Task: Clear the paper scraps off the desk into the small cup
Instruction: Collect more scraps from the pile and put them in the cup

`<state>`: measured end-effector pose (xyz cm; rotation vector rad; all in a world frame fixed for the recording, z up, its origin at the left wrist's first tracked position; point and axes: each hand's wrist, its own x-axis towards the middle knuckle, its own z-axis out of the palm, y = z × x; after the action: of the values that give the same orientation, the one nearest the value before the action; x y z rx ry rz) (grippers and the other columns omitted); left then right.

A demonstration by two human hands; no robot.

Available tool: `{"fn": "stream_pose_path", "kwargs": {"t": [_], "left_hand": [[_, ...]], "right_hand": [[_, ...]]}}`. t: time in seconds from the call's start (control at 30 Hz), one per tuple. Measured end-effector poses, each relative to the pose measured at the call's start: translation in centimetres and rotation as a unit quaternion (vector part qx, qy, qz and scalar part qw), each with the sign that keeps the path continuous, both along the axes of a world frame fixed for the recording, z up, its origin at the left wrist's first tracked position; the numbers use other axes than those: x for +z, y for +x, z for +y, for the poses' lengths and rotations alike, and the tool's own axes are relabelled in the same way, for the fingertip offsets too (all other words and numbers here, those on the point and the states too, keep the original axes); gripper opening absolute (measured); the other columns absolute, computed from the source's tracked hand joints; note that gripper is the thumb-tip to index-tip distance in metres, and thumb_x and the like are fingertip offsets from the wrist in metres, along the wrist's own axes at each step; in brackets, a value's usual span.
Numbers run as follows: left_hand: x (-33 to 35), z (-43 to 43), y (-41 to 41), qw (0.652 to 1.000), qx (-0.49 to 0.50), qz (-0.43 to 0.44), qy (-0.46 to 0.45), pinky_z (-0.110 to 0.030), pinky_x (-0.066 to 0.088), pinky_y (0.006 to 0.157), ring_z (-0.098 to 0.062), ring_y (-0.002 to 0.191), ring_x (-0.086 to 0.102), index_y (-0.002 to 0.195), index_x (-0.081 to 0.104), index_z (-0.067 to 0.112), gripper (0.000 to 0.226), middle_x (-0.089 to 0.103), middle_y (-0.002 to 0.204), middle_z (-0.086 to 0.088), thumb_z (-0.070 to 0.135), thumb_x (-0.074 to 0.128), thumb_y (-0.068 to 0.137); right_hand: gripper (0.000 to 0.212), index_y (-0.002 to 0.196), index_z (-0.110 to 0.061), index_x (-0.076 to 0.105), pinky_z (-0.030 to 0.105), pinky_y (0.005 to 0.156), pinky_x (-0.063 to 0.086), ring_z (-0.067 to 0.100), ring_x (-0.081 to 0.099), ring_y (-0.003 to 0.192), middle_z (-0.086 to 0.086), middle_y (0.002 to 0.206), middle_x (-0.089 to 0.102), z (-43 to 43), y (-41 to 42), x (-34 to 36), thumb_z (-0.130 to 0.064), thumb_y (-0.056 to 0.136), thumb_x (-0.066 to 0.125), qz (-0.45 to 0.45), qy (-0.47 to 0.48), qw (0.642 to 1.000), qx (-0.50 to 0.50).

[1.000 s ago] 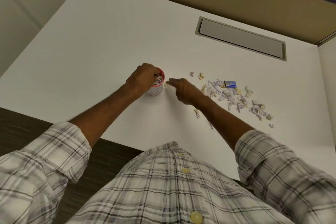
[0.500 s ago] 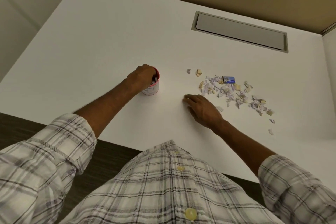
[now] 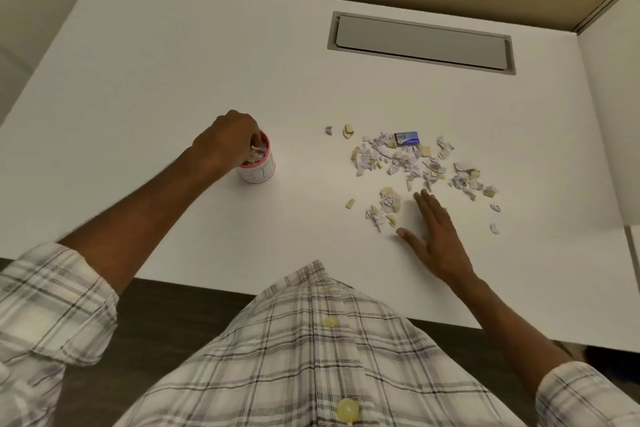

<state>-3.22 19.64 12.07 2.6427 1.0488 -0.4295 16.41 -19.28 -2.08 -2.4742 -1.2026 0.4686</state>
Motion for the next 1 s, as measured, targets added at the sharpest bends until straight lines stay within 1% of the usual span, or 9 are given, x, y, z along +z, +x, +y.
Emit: {"fn": "stream_pose_path", "kwargs": {"t": [0.07, 0.1, 0.2, 0.27, 0.5, 0.7, 0.9, 0.97, 1.0], "left_hand": [[-0.1, 0.0, 0.0, 1.000, 0.000, 0.008, -0.006, -0.035, 0.054, 0.083, -0.034, 0.103, 0.066, 0.112, 0.075, 0.014, 0.025, 0.067, 0.119, -0.012, 0.010, 0.066, 0.089], [-0.4, -0.1, 0.1, 1.000, -0.006, 0.021, -0.007, -0.036, 0.055, 0.085, -0.034, 0.104, 0.066, 0.112, 0.074, 0.013, 0.025, 0.067, 0.119, -0.013, 0.010, 0.065, 0.089], [-1.4, -0.5, 0.4, 0.998, -0.023, 0.056, -0.016, -0.038, 0.056, 0.088, -0.035, 0.107, 0.065, 0.117, 0.069, 0.006, 0.030, 0.066, 0.119, -0.015, 0.003, 0.062, 0.088], [-1.9, -0.4, 0.5, 0.998, -0.030, 0.060, -0.020, -0.037, 0.054, 0.085, -0.035, 0.107, 0.064, 0.116, 0.067, 0.005, 0.031, 0.065, 0.120, -0.016, -0.002, 0.059, 0.087], [-1.7, -0.2, 0.7, 0.996, -0.024, 0.078, -0.045, -0.036, 0.049, 0.090, -0.036, 0.118, 0.059, 0.133, 0.058, 0.005, 0.043, 0.057, 0.136, -0.015, 0.000, 0.055, 0.090], [-0.6, 0.4, 0.6, 0.993, -0.058, 0.076, -0.063, -0.028, 0.045, 0.076, -0.029, 0.109, 0.064, 0.120, 0.071, 0.015, 0.035, 0.066, 0.125, -0.008, 0.003, 0.057, 0.091], [-0.7, 0.4, 1.2, 0.995, -0.032, 0.075, -0.054, -0.026, 0.043, 0.071, -0.028, 0.100, 0.066, 0.112, 0.073, 0.011, 0.028, 0.069, 0.118, -0.009, 0.005, 0.057, 0.090], [-1.5, 0.3, 1.7, 0.994, -0.026, 0.094, -0.053, -0.028, 0.046, 0.075, -0.029, 0.107, 0.064, 0.117, 0.068, 0.007, 0.029, 0.065, 0.126, -0.010, 0.003, 0.053, 0.092], [-2.0, 0.4, 1.9, 0.992, -0.014, 0.109, -0.057, -0.029, 0.048, 0.082, -0.030, 0.115, 0.061, 0.124, 0.064, 0.007, 0.032, 0.060, 0.133, -0.011, 0.004, 0.052, 0.094]], "right_hand": [[0.089, 0.162, -0.026, -0.007, 0.044, 0.128, -0.004, 0.015, -0.012, 0.158, -0.004, 0.171, -0.012, 0.9, -1.6, -0.9, -0.066, 0.099, 0.042, -0.029, -0.037, 0.998, 0.032], [0.089, 0.161, -0.026, -0.011, 0.047, 0.128, -0.006, 0.017, -0.015, 0.158, -0.003, 0.170, -0.017, 1.6, -2.2, -1.3, -0.069, 0.099, 0.037, -0.052, -0.048, 0.996, 0.046], [0.080, 0.161, -0.026, -0.012, 0.053, 0.128, 0.000, 0.020, -0.016, 0.157, -0.002, 0.170, -0.019, 4.7, -3.2, -1.8, -0.068, 0.102, 0.021, -0.092, -0.059, 0.990, 0.087], [0.072, 0.161, -0.028, -0.011, 0.054, 0.129, 0.003, 0.019, -0.017, 0.157, -0.002, 0.170, -0.018, 6.9, -3.0, -2.0, -0.062, 0.105, 0.018, -0.096, -0.055, 0.988, 0.107], [0.065, 0.163, -0.024, -0.002, 0.053, 0.128, 0.005, 0.024, -0.010, 0.158, 0.002, 0.171, -0.010, 13.0, 0.4, -1.1, -0.049, 0.108, 0.023, -0.107, -0.036, 0.984, 0.136], [0.064, 0.163, -0.025, 0.011, 0.050, 0.129, 0.009, 0.029, -0.001, 0.159, 0.005, 0.172, -0.002, 19.1, 3.2, 0.7, -0.047, 0.108, 0.036, -0.050, 0.018, 0.984, 0.171], [0.067, 0.162, -0.018, 0.015, 0.051, 0.128, 0.014, 0.030, 0.006, 0.158, 0.007, 0.171, 0.004, 23.4, 4.1, 0.9, -0.048, 0.107, 0.037, -0.017, -0.034, 0.976, 0.212], [0.068, 0.162, -0.012, 0.016, 0.050, 0.127, 0.016, 0.030, 0.008, 0.158, 0.009, 0.171, 0.008, 23.6, 3.6, 0.7, -0.048, 0.107, 0.036, -0.023, -0.047, 0.969, 0.240], [0.068, 0.161, -0.008, 0.019, 0.049, 0.127, 0.018, 0.030, 0.011, 0.158, 0.011, 0.170, 0.012, 23.6, 3.2, 0.7, -0.046, 0.107, 0.038, -0.021, -0.040, 0.965, 0.258]]}}
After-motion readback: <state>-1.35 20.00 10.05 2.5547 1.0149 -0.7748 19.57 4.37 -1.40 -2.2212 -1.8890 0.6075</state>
